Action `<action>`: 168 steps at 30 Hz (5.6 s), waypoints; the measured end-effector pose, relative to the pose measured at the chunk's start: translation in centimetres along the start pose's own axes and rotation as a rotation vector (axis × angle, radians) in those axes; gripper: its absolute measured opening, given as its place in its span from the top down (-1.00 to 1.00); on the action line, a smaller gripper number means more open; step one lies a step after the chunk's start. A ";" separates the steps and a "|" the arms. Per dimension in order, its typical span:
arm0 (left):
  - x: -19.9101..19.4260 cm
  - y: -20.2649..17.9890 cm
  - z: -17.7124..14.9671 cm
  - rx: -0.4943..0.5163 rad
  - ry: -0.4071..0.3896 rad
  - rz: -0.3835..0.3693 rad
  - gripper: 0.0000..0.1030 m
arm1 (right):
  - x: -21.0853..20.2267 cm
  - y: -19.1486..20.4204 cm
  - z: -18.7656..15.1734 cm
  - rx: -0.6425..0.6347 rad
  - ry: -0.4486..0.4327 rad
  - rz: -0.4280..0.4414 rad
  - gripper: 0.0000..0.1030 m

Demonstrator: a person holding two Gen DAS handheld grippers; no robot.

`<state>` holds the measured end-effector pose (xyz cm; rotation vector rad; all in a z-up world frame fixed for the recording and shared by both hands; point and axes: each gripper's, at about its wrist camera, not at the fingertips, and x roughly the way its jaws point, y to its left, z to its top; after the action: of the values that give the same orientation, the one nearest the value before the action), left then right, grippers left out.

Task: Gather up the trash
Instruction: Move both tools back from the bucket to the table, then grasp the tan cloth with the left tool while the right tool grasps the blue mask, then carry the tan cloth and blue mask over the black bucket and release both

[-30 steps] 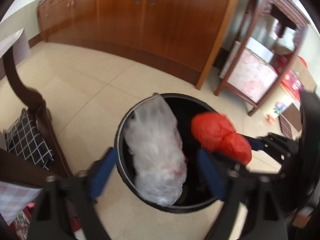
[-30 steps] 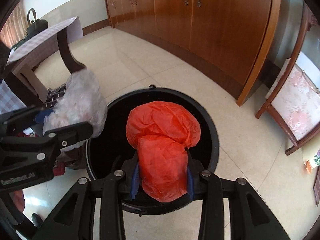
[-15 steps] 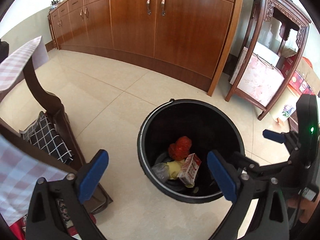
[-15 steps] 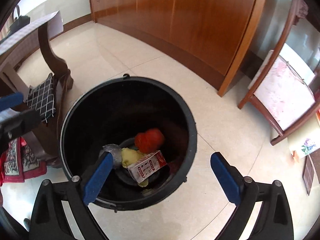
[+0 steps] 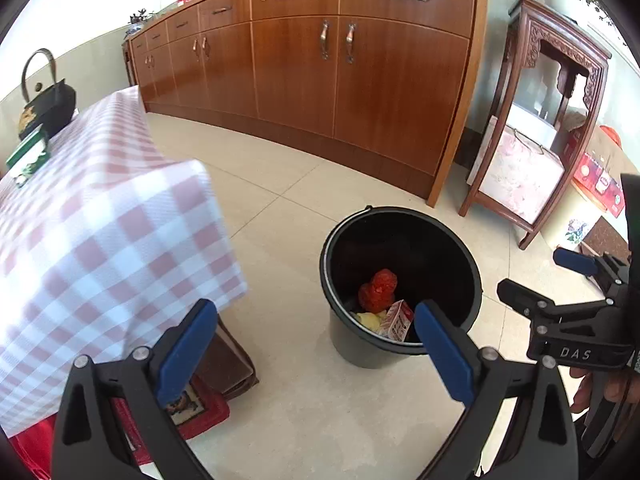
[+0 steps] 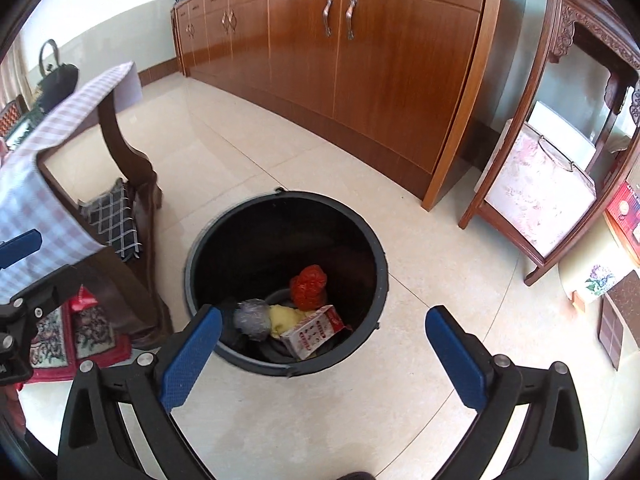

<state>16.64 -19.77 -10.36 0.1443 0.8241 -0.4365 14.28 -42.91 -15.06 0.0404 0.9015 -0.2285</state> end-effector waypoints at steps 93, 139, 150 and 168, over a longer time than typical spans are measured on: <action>-17.3 43.4 -10.3 -0.633 -0.120 0.662 -0.90 | -7.7 50.1 9.4 -0.519 -0.155 0.523 -0.35; -19.7 32.4 -5.1 -0.452 -0.269 0.446 0.57 | -12.5 37.4 10.5 -0.356 -0.289 0.508 0.62; -17.7 26.2 -2.2 -0.356 -0.272 0.330 0.57 | -13.5 29.7 10.9 -0.266 -0.337 0.426 0.62; -13.2 15.3 0.8 -0.186 -0.216 0.116 0.57 | -12.8 16.6 8.7 -0.149 -0.324 0.280 0.62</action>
<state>15.87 -2.01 -0.78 -0.0278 0.6367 -0.2591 16.86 -25.57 -0.65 -0.0088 0.5788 0.0925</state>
